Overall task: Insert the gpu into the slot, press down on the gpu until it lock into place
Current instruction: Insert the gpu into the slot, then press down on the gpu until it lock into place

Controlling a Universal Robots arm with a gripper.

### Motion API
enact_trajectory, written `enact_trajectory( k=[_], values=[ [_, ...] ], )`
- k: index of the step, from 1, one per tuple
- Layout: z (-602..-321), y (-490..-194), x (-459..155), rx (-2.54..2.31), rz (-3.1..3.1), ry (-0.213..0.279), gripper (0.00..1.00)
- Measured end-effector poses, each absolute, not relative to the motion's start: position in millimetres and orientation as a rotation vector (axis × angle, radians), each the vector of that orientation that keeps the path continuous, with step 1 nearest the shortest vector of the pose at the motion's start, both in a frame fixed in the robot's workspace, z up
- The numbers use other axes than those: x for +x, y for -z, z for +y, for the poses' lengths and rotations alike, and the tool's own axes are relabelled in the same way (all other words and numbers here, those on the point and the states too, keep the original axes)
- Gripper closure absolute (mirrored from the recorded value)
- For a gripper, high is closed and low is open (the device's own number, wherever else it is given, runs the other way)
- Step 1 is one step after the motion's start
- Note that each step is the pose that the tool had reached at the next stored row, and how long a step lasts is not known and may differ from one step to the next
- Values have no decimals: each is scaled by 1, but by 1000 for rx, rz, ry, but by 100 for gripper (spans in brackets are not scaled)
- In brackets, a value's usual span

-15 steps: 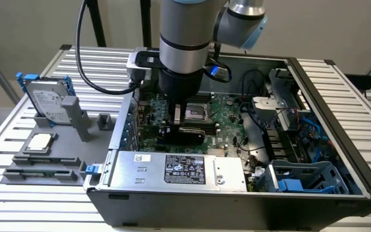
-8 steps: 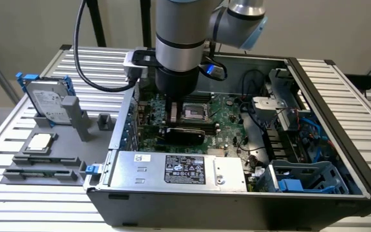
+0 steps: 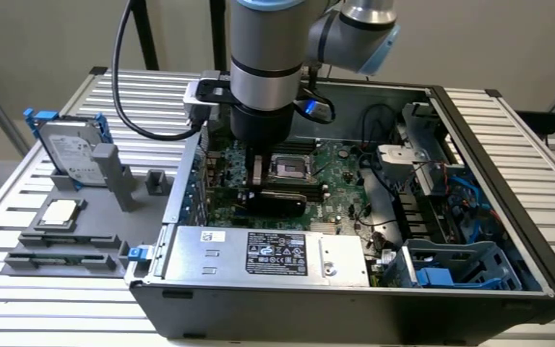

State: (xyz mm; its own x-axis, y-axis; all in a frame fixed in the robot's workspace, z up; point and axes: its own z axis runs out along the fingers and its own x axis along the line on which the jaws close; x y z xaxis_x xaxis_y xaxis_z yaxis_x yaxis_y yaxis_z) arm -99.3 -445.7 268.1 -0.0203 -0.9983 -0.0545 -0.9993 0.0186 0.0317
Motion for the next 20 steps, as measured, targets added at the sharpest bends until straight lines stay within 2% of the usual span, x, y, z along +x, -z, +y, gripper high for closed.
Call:
enact_trajectory(
  k=[8,20],
  values=[
    [-445,-267,-100,-2188,2231,-91,89],
    [-445,-313,-98,-2191,2232,-94,89]
  ],
)
